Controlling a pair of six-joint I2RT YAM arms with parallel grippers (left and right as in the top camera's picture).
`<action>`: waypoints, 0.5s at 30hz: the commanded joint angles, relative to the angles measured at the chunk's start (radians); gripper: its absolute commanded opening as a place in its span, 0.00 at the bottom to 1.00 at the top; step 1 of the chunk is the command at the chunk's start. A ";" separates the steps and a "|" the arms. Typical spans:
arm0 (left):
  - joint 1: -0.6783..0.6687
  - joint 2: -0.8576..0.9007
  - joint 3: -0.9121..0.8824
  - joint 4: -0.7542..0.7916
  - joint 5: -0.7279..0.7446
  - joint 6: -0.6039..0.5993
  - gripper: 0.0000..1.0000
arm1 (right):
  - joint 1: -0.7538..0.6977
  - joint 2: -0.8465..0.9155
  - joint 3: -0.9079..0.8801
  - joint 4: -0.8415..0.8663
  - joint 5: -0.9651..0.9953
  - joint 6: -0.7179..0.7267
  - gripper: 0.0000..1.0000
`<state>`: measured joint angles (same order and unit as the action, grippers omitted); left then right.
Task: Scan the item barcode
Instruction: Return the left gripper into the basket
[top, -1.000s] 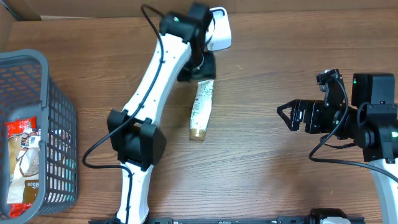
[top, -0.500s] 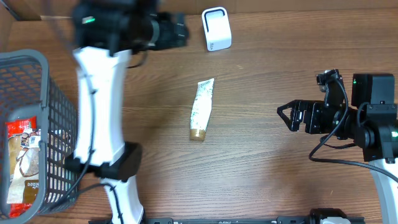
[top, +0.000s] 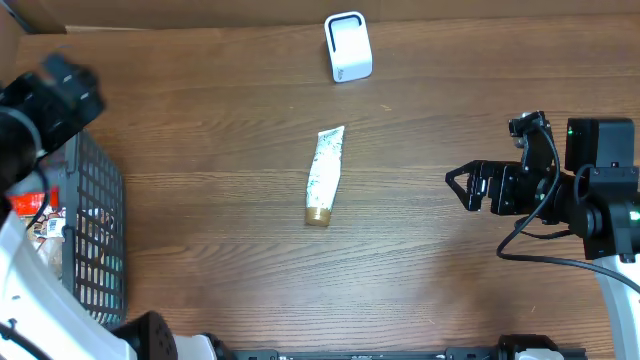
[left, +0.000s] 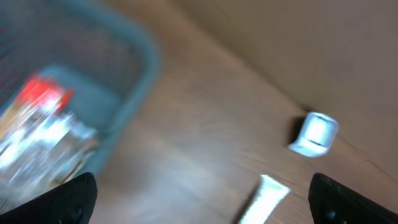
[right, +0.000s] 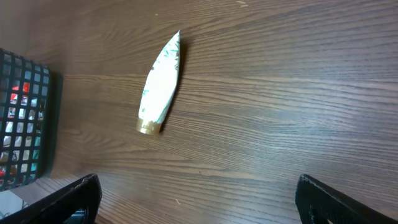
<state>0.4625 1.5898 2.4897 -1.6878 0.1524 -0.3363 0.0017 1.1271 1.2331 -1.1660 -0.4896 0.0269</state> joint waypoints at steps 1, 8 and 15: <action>0.136 -0.015 -0.179 -0.002 -0.058 -0.075 1.00 | 0.003 -0.003 0.025 0.004 0.003 0.000 1.00; 0.359 -0.014 -0.579 0.150 -0.072 -0.105 1.00 | 0.003 -0.003 0.025 0.004 0.004 0.000 1.00; 0.486 -0.013 -0.779 0.311 -0.044 -0.102 1.00 | 0.003 -0.003 0.025 0.005 0.008 0.000 1.00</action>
<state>0.9089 1.5894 1.7679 -1.4277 0.0967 -0.4202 0.0017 1.1271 1.2331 -1.1660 -0.4896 0.0265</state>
